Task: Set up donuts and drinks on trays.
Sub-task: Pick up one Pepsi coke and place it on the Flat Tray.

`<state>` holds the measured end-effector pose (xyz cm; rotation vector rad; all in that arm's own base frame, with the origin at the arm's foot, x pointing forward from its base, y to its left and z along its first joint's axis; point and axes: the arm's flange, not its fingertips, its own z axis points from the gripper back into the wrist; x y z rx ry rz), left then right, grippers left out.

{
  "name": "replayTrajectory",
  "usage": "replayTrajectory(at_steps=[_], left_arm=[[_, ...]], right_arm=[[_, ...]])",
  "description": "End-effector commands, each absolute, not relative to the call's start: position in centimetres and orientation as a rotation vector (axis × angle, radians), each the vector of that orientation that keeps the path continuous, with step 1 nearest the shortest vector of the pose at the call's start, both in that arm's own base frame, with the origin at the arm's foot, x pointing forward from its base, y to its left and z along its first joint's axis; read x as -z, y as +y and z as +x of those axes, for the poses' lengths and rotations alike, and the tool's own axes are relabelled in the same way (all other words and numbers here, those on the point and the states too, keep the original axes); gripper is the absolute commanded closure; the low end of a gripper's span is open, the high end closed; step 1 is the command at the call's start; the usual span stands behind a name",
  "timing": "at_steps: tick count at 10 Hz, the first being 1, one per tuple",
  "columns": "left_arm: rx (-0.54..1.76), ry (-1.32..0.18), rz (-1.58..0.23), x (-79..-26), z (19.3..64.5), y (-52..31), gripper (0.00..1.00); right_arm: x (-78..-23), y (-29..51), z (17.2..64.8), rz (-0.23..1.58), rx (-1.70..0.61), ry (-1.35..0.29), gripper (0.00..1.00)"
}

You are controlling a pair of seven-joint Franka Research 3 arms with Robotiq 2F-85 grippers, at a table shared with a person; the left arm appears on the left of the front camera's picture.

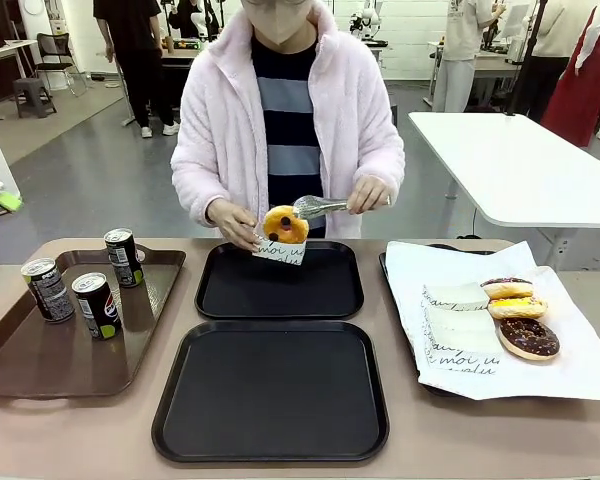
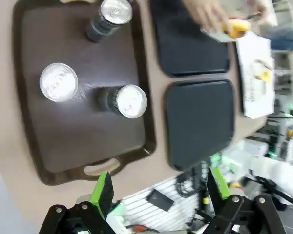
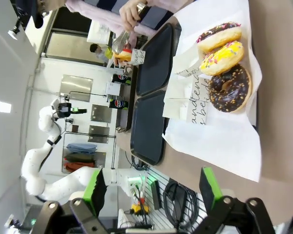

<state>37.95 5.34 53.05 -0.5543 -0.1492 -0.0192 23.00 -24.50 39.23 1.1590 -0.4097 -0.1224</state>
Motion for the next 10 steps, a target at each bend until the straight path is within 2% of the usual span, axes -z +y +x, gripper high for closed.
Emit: replayTrajectory(at_steps=[1,6,10], left_arm=[[0.017,-0.149,-0.338,-51.8,39.0,1.3,0.00],[0.022,-0.160,-0.059,-46.8,41.4,-6.0,0.00],[0.047,-0.158,-0.115,-47.5,41.1,-5.8,0.00]], right_arm=[[-39.1,-24.8,22.8,1.170,0.110,-0.414,0.00],[-39.1,-24.8,22.8,1.170,0.110,-0.414,0.00],[-39.1,-24.8,22.8,1.170,0.110,-0.414,0.00]])
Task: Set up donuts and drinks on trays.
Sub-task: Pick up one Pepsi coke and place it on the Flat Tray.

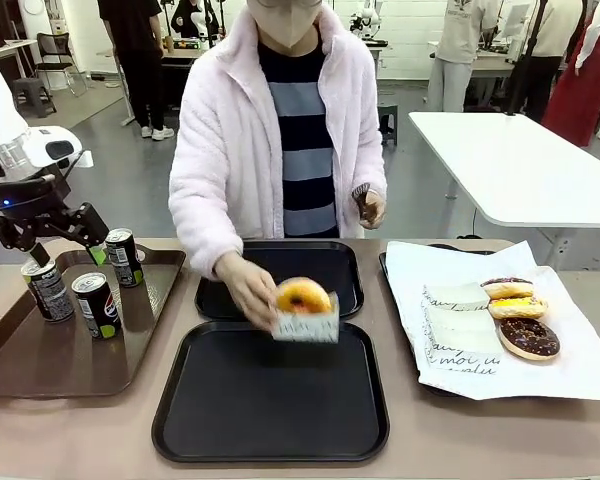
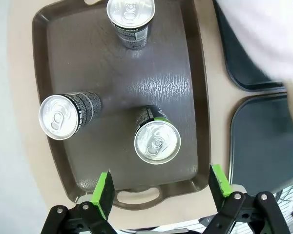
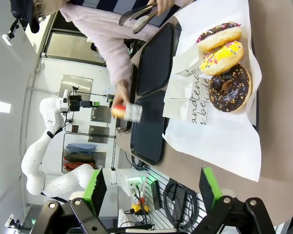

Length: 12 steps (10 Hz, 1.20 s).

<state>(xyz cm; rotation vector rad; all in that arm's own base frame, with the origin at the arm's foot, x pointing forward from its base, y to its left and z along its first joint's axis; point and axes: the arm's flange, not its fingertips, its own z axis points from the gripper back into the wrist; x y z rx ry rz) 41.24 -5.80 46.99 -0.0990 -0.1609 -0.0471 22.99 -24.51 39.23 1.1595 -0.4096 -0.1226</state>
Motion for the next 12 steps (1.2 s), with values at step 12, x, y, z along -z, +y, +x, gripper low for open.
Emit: replayTrajectory(at_steps=[12], left_arm=[[-0.203,-0.167,0.002,-42.0,43.2,-7.3,0.00]], right_arm=[[-39.1,-24.8,22.8,1.170,0.110,-0.414,0.00]])
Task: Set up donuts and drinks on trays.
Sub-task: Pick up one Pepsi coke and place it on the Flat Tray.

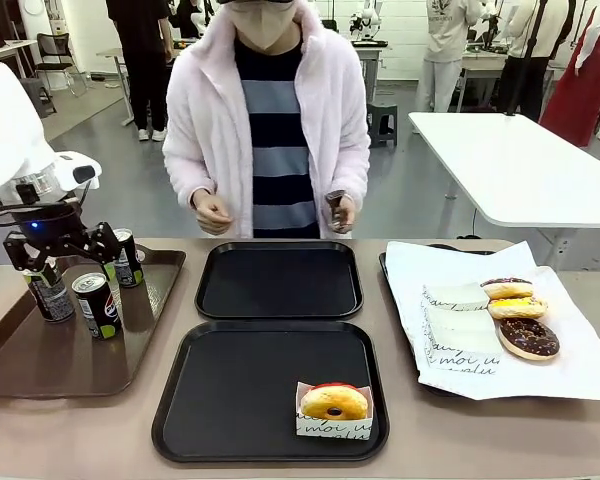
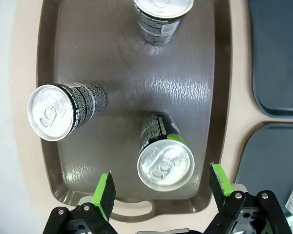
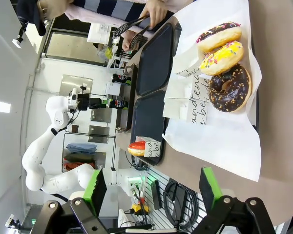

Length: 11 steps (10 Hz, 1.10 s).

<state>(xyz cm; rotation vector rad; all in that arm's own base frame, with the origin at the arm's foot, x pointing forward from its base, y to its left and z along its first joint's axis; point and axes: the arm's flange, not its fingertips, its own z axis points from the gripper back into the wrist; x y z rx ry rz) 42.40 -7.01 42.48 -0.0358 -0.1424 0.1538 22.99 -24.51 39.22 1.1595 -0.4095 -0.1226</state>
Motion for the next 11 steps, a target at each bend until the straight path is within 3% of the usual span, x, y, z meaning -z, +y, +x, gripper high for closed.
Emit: replayTrajectory(at_steps=[1,5,7,8,9,10,11], left_arm=[[-0.223,-0.163,0.003,-41.5,44.1,-7.3,0.00],[-0.210,-0.122,0.084,-39.0,44.8,-8.1,0.00],[-0.194,-0.096,0.096,-38.7,44.5,-8.3,0.11],[-0.184,-0.099,0.083,-38.8,44.5,-8.3,0.62],[-0.187,-0.103,0.079,-38.9,44.5,-8.3,0.65],[-0.188,-0.094,0.078,-38.9,44.5,-8.3,1.00],[-0.196,-0.080,0.073,-39.0,44.4,-8.3,1.00]], right_arm=[[-39.1,-24.8,22.8,1.170,0.110,-0.414,0.00],[-39.1,-24.8,22.8,1.170,0.110,-0.414,0.00],[-39.1,-24.8,22.8,1.170,0.110,-0.414,0.00],[-39.1,-24.8,22.8,1.170,0.110,-0.414,0.00],[-39.1,-24.8,22.8,1.170,0.110,-0.414,0.00],[-39.1,-24.8,22.8,1.170,0.110,-0.414,0.00],[-39.1,-24.8,22.8,1.170,0.110,-0.414,0.00]])
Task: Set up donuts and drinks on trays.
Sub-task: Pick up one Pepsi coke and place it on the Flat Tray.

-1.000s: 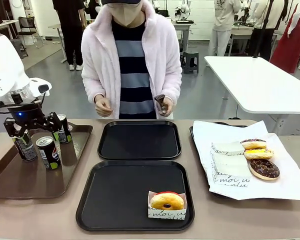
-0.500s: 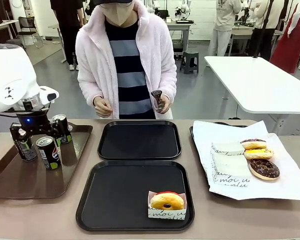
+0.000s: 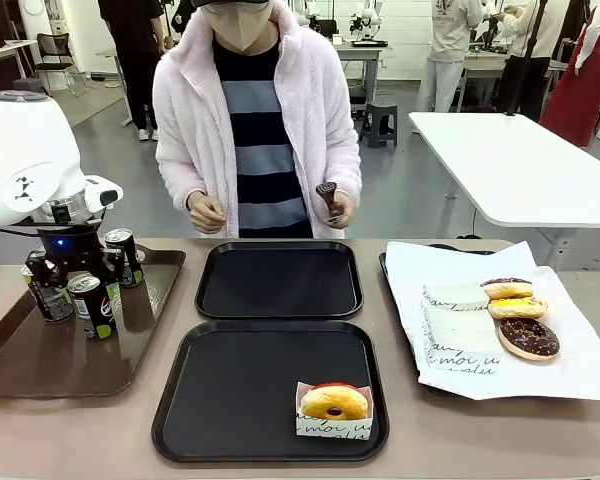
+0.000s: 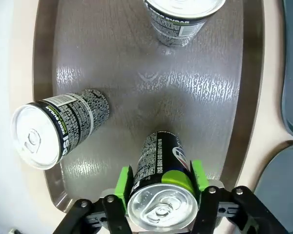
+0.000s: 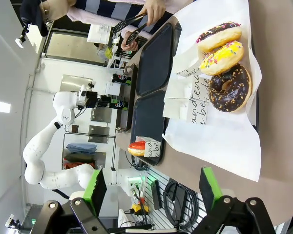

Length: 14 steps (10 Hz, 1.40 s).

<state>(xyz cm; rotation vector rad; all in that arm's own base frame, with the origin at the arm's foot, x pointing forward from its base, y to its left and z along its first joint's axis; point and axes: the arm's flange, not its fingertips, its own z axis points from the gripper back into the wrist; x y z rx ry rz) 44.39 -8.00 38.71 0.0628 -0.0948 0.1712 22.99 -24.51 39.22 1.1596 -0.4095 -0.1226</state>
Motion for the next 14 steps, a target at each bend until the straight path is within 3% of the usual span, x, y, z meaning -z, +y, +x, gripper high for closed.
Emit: replayTrajectory(at_steps=[1,2,4,7,12,13,14], left_arm=[[-0.204,-0.056,0.059,-39.3,44.5,-8.2,1.00],[-0.206,-0.043,0.034,-40.0,44.4,-8.2,0.89],[-0.190,-0.062,0.006,-44.0,43.2,-9.0,1.00],[-0.096,-0.139,-0.016,-51.9,37.6,-10.2,1.00],[-0.099,-0.164,-0.018,-54.2,35.9,-10.6,1.00],[-0.108,-0.174,-0.018,-55.1,35.0,-9.9,0.42],[-0.056,-0.184,-0.083,-54.9,34.9,-10.6,0.42]], right_arm=[[-39.1,-24.8,22.8,1.170,0.110,-0.414,0.00],[-39.1,-24.8,22.8,1.170,0.110,-0.414,0.00],[-39.1,-24.8,22.8,1.170,0.110,-0.414,0.00],[-39.1,-24.8,22.8,1.170,0.110,-0.414,0.00],[-39.1,-24.8,22.8,1.170,0.110,-0.414,0.00],[-39.1,-24.8,22.8,1.170,0.110,-0.414,0.00],[-39.1,-24.8,22.8,1.170,0.110,-0.414,0.00]])
